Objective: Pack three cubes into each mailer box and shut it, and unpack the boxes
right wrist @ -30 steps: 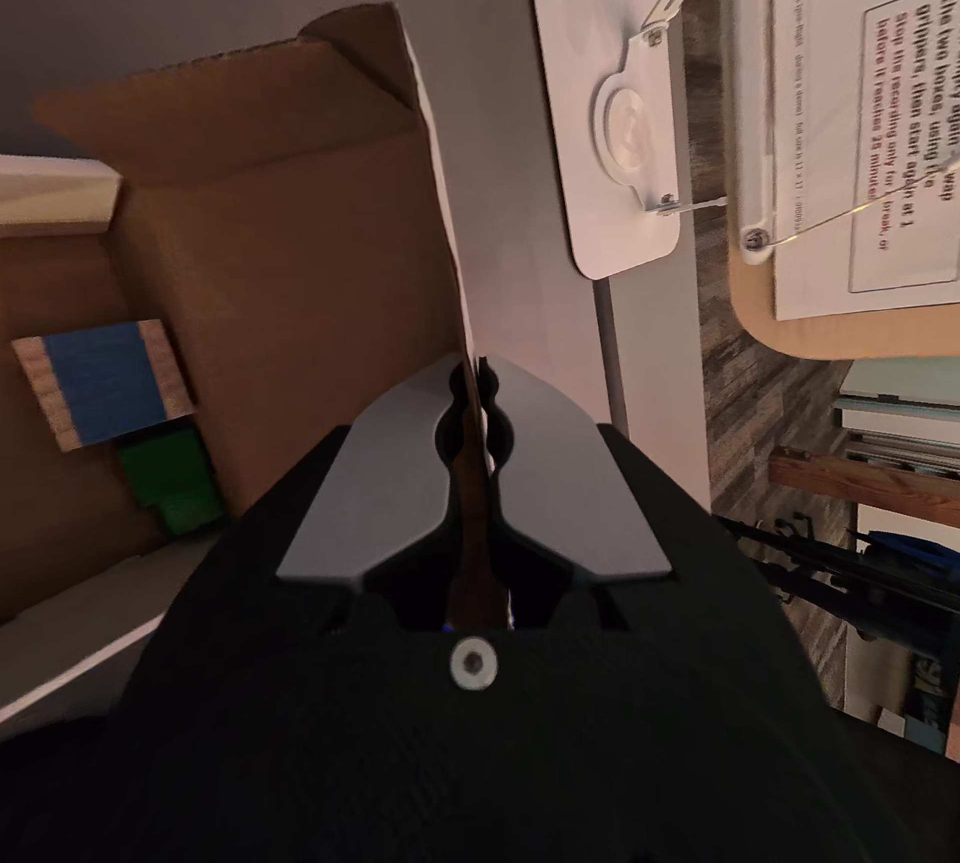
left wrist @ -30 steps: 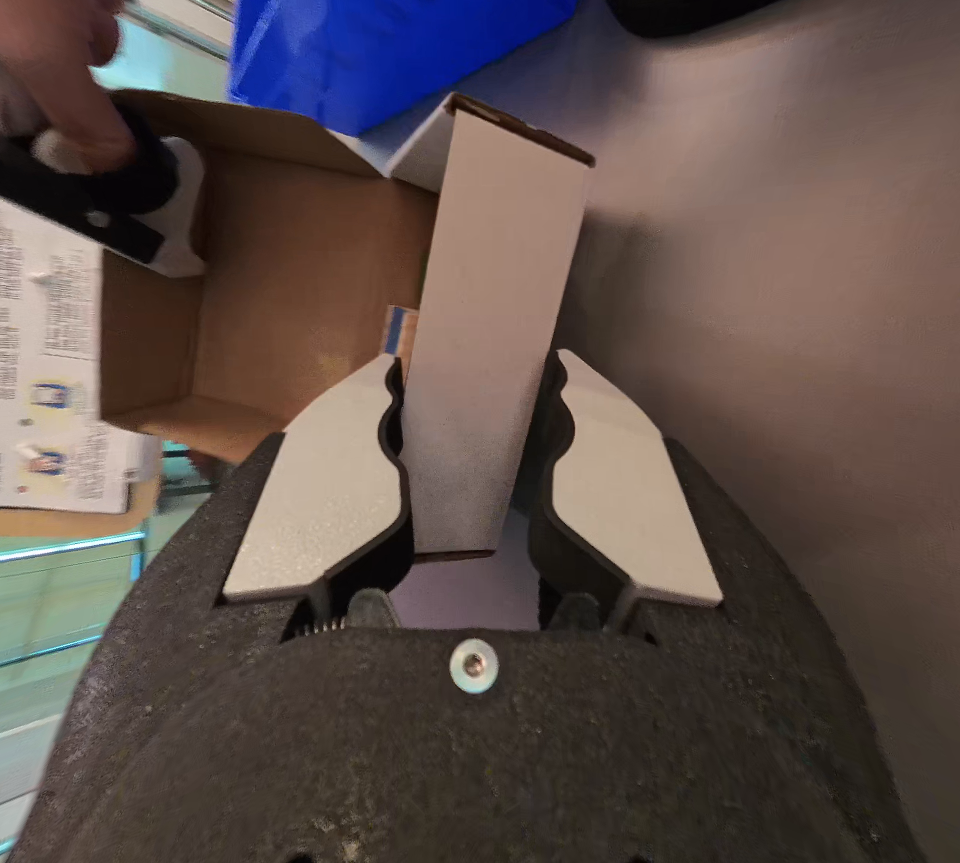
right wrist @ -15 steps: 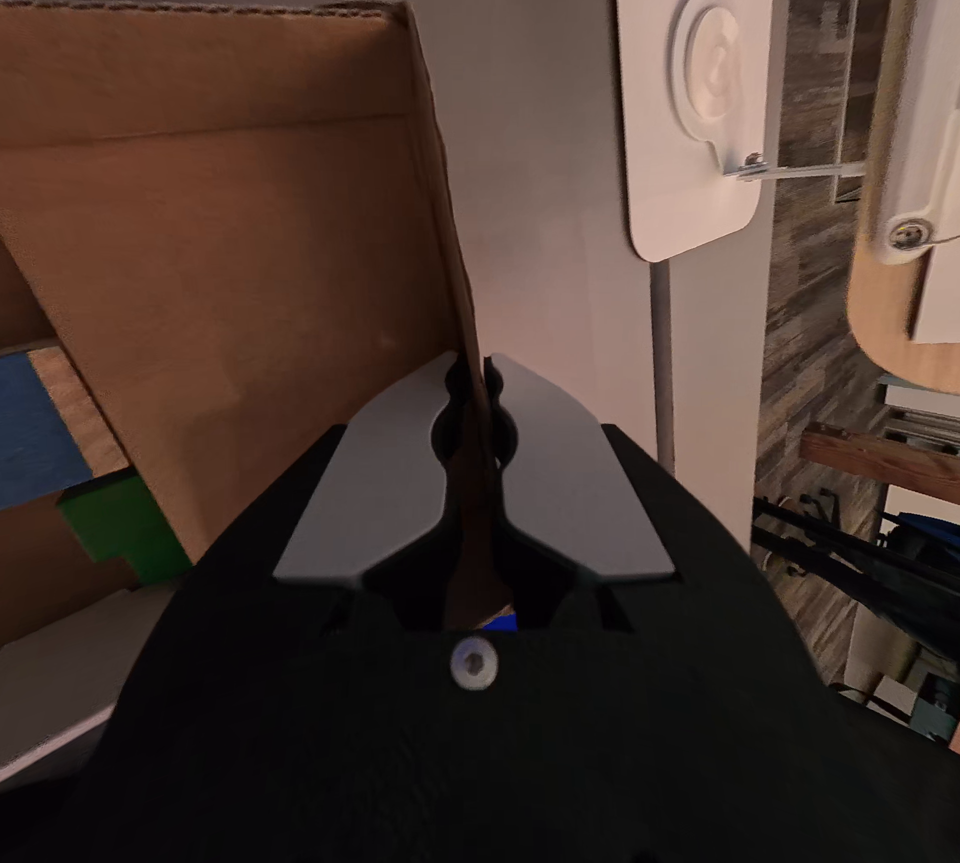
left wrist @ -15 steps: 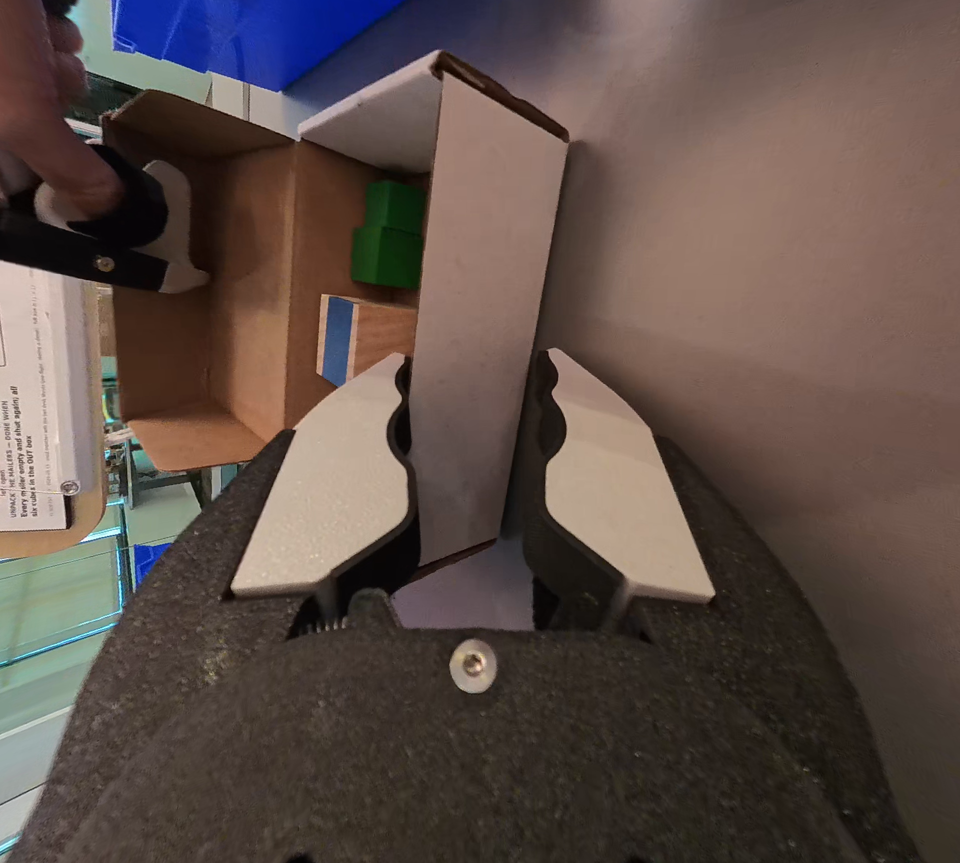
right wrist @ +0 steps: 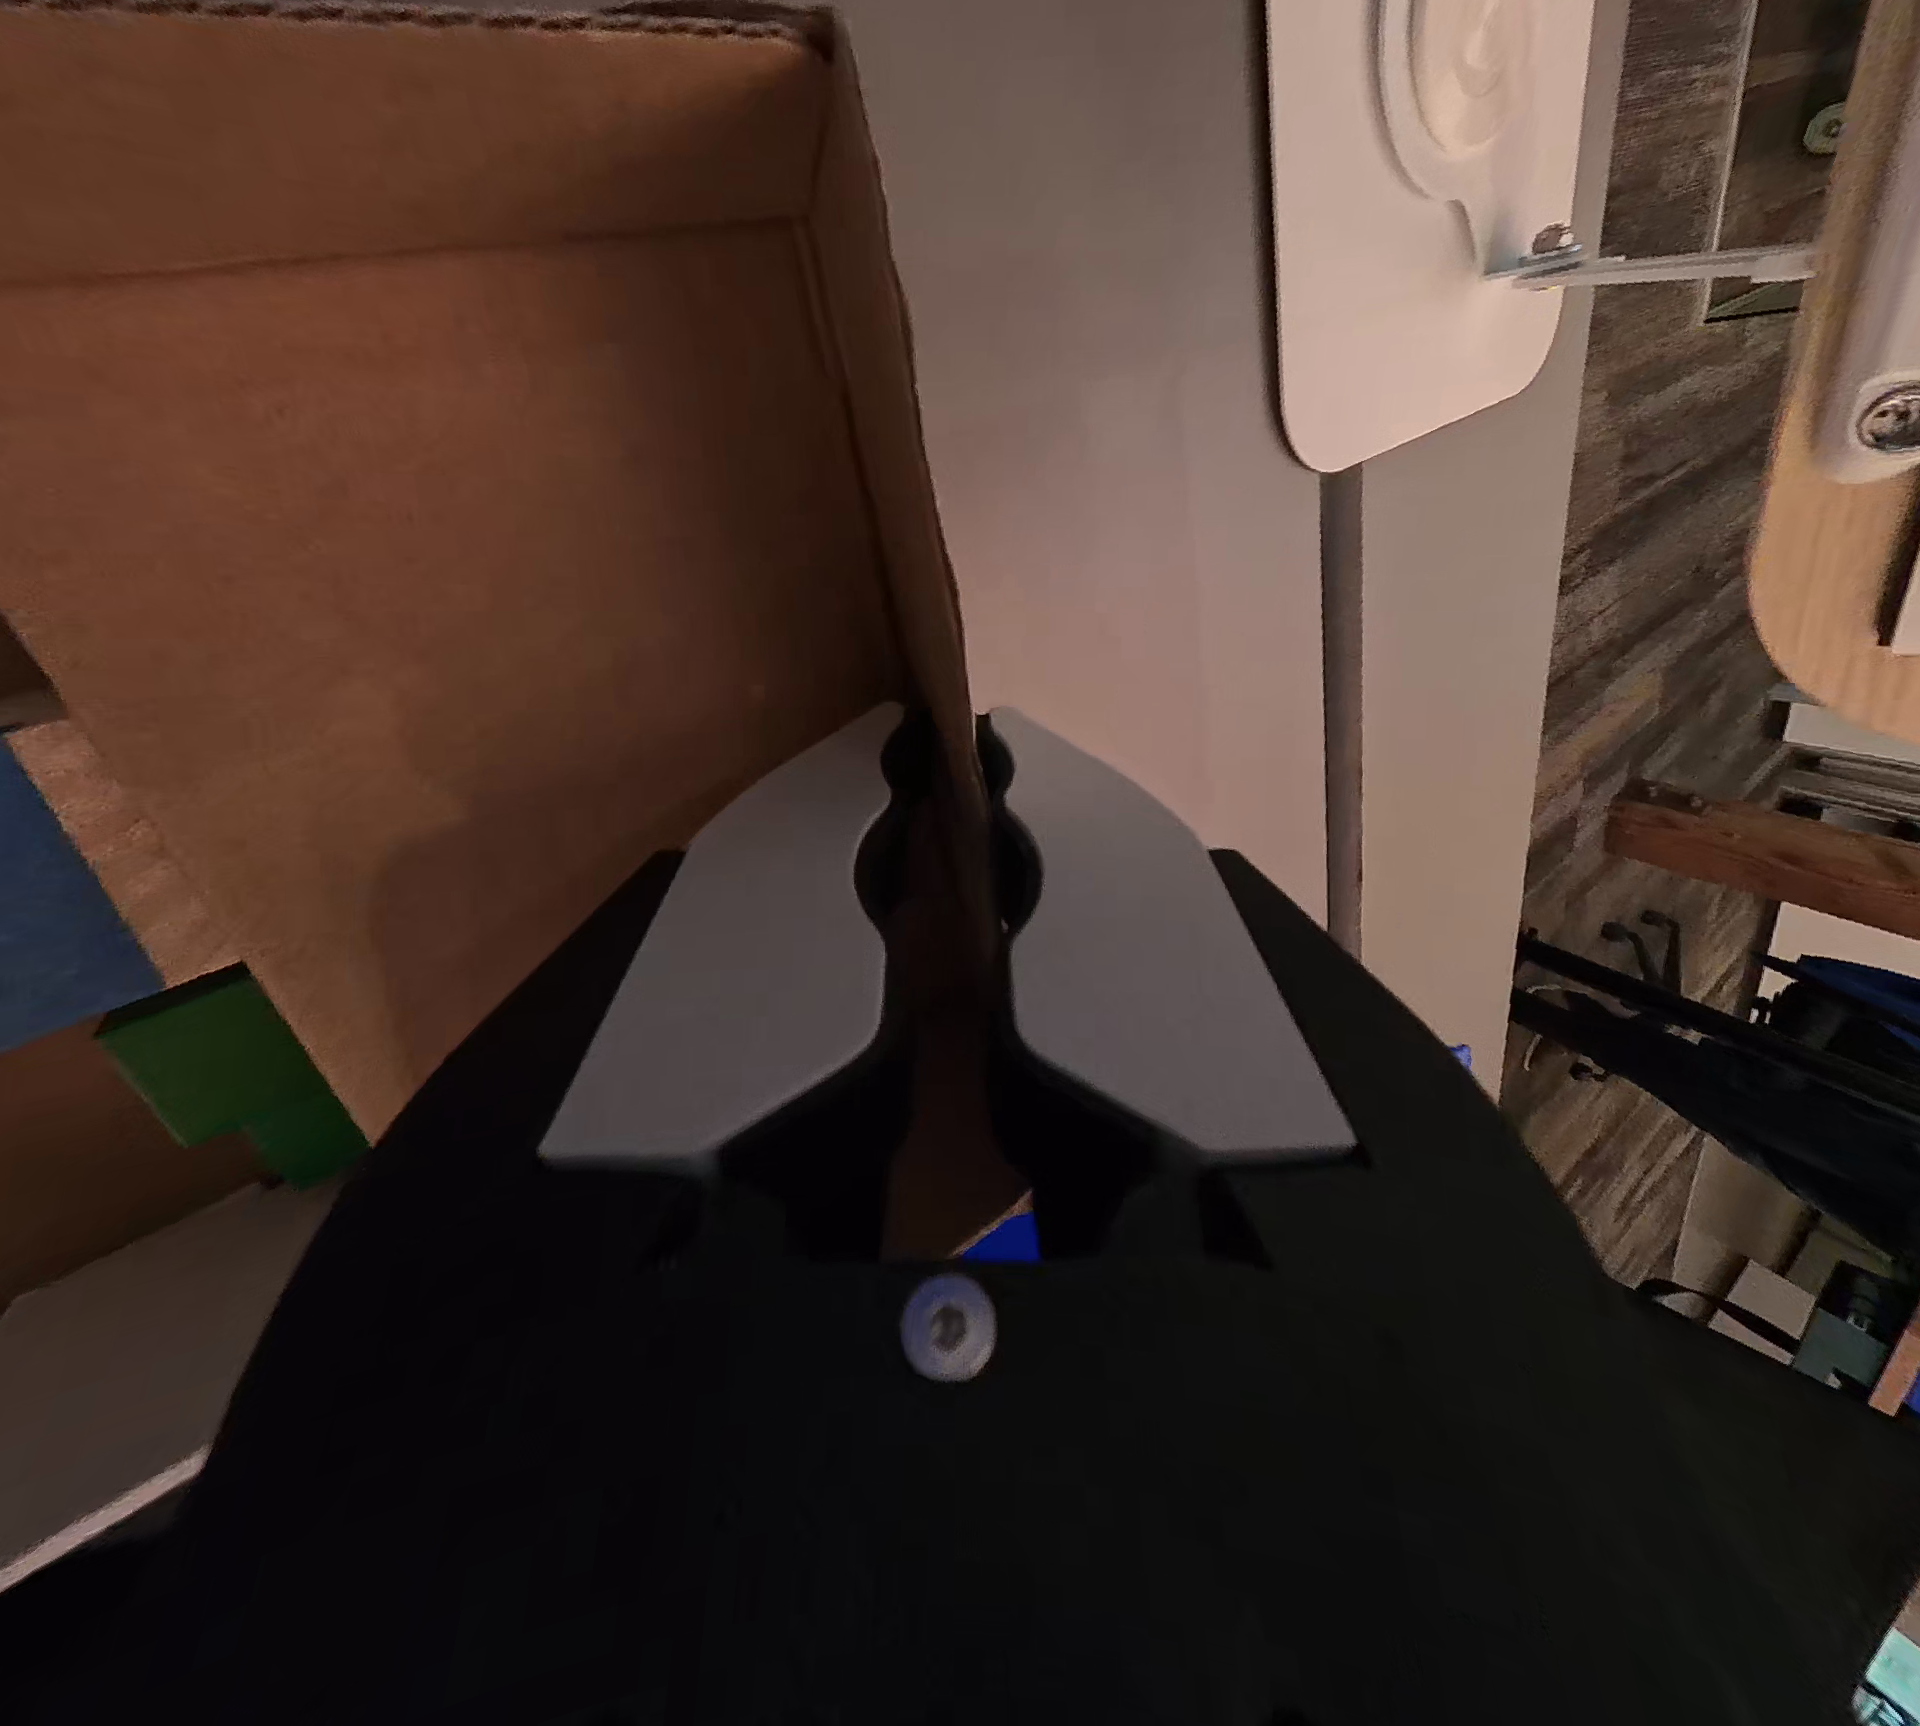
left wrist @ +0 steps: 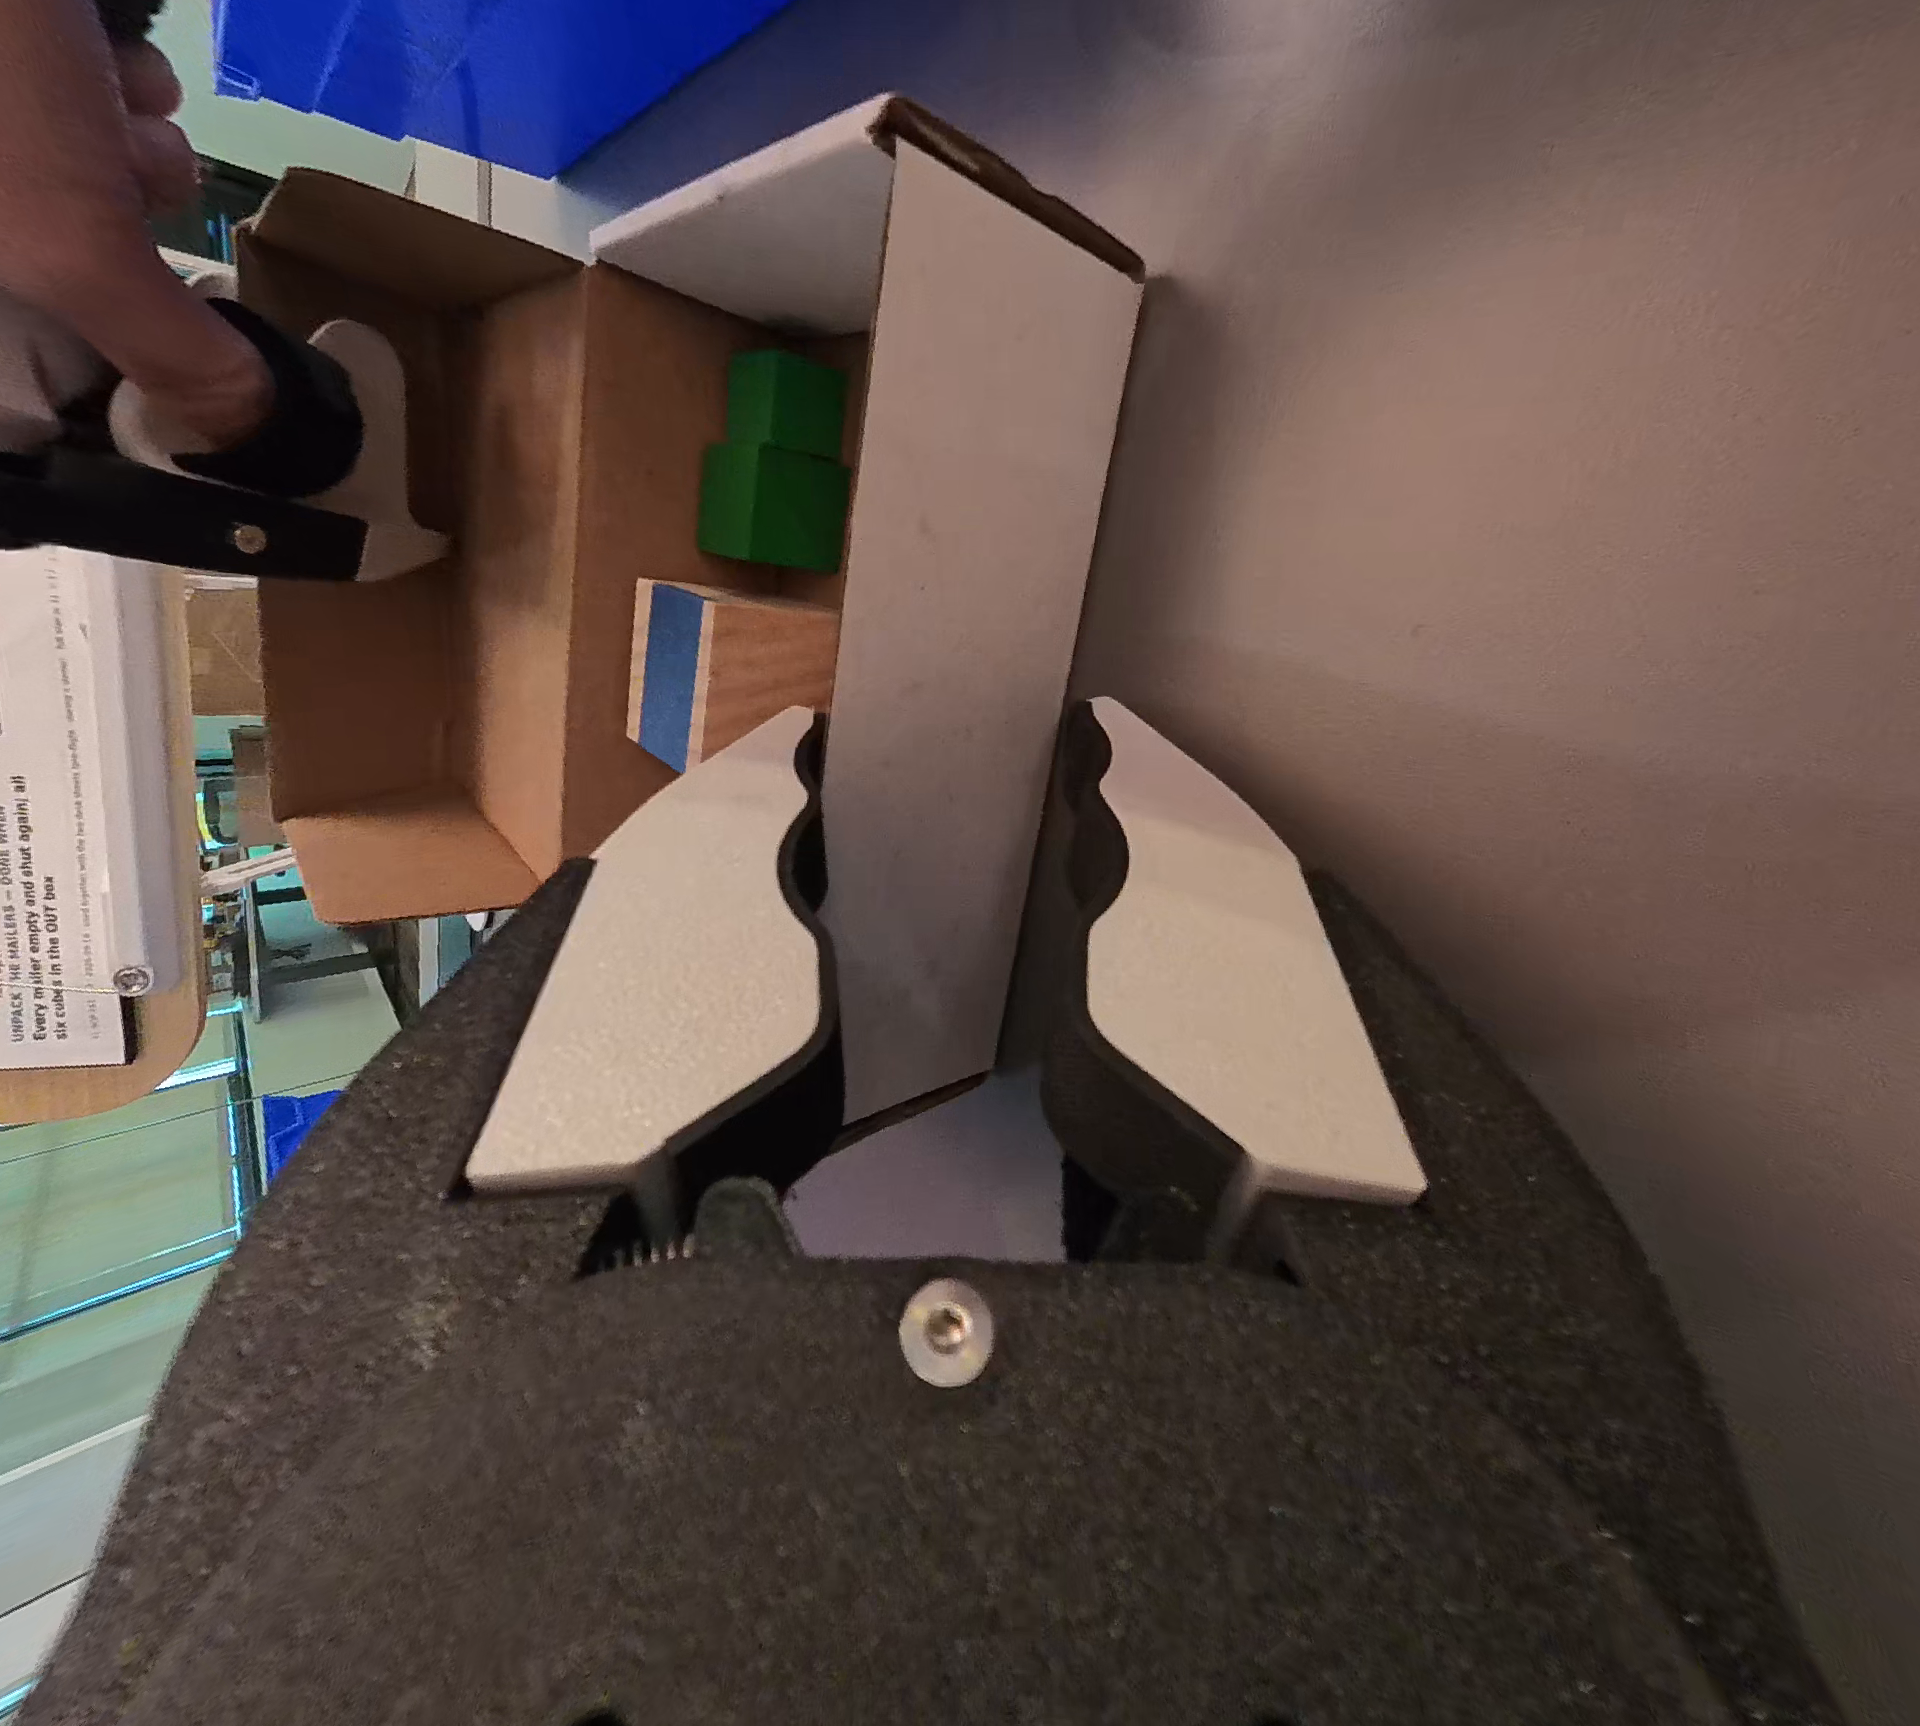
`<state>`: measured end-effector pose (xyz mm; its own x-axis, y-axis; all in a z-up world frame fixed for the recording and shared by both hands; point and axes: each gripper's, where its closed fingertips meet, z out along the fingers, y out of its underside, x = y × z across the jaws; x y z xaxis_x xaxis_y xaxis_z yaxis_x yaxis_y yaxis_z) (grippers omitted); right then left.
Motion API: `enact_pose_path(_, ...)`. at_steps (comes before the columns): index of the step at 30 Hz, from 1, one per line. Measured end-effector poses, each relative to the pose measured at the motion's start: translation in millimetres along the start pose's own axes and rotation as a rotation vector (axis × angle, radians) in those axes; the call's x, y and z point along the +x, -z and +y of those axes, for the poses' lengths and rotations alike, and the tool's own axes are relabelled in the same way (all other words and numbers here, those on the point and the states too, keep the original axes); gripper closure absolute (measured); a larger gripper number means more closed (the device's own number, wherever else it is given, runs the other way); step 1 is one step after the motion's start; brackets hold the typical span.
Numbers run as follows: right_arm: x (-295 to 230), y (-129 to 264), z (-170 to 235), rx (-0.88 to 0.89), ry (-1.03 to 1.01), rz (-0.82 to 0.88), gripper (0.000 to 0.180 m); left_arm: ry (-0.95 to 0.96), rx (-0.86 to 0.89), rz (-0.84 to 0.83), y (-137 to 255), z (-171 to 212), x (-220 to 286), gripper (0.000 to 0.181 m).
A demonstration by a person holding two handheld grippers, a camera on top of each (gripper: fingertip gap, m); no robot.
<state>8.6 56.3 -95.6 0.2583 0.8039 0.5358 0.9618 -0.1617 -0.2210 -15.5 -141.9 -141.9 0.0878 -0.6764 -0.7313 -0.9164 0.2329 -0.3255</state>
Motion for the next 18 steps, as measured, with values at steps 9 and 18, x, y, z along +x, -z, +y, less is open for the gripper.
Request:
enact_pose_path(9, 3.9, -1.6, 1.3, 0.002, 0.014, 0.026, 0.163, 0.022, 0.01, -0.016, -3.9, -1.4, -3.4, 0.139)
enact_pose_path(18, 18.0, 65.7, -7.5, 0.181, -0.065, 0.019, 0.149, 0.084, -0.008, -0.026, -15.2, -8.2, -10.0, 0.14)
